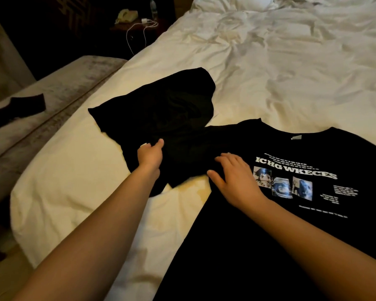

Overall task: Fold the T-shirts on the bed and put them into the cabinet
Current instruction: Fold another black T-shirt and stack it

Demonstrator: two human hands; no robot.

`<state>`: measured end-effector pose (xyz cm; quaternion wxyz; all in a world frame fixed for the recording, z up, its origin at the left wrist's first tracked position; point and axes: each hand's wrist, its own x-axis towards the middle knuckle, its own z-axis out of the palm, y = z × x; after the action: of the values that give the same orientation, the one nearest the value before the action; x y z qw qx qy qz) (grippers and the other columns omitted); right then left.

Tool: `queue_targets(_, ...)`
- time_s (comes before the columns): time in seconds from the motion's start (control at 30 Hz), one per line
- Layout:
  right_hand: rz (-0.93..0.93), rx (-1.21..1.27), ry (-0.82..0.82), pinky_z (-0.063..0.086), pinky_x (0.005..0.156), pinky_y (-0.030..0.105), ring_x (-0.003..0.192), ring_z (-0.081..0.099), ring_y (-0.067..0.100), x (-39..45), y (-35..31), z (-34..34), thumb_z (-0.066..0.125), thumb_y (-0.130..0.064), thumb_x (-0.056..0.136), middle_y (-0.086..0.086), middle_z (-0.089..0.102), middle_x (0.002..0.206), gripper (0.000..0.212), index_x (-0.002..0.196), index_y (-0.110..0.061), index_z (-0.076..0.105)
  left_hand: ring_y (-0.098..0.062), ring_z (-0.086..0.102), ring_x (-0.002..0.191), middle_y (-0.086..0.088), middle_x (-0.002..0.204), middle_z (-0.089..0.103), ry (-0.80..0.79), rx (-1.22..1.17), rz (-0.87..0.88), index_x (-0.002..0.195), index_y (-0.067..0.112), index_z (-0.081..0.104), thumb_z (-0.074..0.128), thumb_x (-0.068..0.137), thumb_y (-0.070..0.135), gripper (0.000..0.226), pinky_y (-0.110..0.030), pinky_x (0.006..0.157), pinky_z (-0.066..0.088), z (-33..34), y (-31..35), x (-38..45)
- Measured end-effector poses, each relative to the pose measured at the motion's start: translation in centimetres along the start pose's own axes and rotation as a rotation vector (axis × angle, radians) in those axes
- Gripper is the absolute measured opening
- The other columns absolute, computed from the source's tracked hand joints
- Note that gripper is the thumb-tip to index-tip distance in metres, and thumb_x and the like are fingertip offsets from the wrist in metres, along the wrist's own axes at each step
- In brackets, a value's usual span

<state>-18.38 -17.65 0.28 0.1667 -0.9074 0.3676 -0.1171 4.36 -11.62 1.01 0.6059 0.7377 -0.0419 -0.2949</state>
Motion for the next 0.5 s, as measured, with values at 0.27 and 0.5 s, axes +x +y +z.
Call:
queue_targets(0.27,0.211,-0.039,-0.12,0.013,0.122,0.043,0.15,0.017,0.028,7.9,4.1,-0.9,0.032,-0.056,0.102,0.01,0.025,0.162,0.066,0.154,-0.017,0.029,-0.029,0.059,0.119,-0.007,0.131,0.06,-0.04,-0.018,0.023,0.142,0.012,0.052,0.064,0.097,0.038,0.054,-0.04,0.102,0.05,0.7,1.1,2.5)
queue_targets(0.5,0.187,-0.168,-0.219,-0.006,0.122,0.044,0.152,-0.011,0.021,9.7,5.0,0.0,0.023,-0.063,0.1,0.005,-0.006,0.167,0.073,0.159,-0.025,0.003,-0.023,0.059,0.119,-0.004,0.13,0.064,0.102,0.081,0.238,0.137,0.014,0.058,0.052,0.103,0.037,0.042,-0.04,0.105,0.049,0.8,0.7,3.1)
